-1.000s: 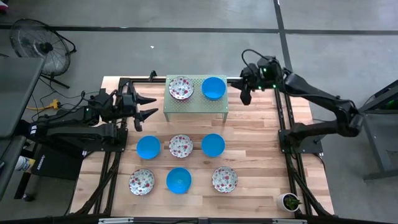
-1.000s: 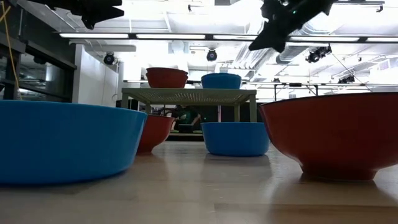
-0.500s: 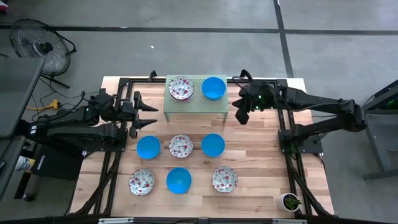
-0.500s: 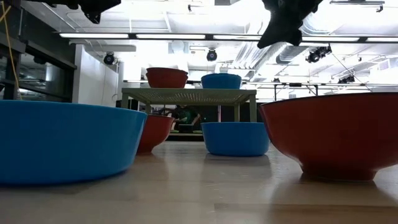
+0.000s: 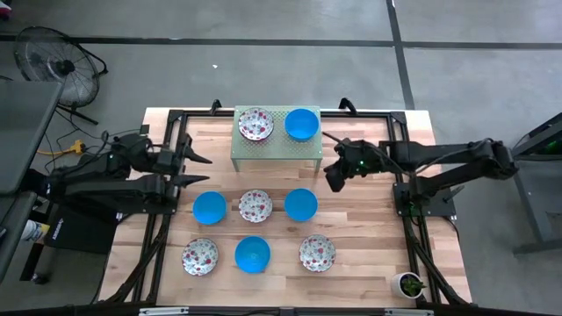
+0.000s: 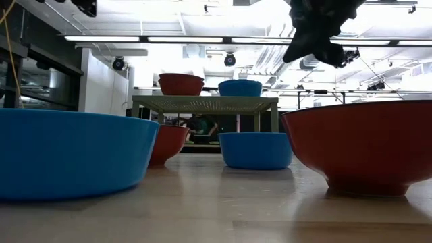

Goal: Pick & Place Mini bowls
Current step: Stack the blue bowl on top of the stacked blue bowls on the shelf

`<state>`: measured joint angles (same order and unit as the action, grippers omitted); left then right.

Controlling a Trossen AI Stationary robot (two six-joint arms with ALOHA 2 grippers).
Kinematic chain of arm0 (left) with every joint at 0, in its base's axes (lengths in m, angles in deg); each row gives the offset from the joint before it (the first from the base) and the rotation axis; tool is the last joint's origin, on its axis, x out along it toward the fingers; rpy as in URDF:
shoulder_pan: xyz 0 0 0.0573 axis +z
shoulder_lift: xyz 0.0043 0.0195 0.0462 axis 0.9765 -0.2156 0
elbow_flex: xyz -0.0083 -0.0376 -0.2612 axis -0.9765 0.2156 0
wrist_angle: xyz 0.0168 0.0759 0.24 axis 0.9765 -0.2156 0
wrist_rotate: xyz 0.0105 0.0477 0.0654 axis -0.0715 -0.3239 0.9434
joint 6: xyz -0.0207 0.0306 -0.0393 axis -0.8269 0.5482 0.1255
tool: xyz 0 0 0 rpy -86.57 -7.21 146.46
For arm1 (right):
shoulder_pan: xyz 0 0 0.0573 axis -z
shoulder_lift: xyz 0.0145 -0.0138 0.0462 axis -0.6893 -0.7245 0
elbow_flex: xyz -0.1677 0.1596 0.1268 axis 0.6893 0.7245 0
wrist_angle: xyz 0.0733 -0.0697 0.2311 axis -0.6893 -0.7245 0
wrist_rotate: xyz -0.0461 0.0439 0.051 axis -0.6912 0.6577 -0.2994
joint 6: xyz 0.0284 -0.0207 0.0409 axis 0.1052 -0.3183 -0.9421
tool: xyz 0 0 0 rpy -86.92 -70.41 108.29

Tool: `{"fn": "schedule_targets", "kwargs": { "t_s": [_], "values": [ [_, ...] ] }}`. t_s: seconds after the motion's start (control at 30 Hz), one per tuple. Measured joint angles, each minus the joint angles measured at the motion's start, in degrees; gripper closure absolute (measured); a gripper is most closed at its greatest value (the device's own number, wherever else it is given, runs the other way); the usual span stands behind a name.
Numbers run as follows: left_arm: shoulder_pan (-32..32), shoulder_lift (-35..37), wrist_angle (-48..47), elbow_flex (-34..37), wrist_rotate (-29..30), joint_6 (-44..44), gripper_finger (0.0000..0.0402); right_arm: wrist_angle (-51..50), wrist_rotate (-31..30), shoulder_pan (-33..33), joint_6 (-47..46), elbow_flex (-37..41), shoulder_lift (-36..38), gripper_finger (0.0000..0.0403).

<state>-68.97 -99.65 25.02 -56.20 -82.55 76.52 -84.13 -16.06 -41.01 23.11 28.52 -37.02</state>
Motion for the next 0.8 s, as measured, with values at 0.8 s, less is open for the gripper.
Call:
{"fn": "schedule_targets", "kwargs": {
  "t_s": [0.8],
  "values": [
    [0.00,5.99,16.31,14.97,-9.43,-6.78,0.0207,0.87,11.30,-7.17,-23.81,0.79,-20.85,0.0319]
  ]
}}
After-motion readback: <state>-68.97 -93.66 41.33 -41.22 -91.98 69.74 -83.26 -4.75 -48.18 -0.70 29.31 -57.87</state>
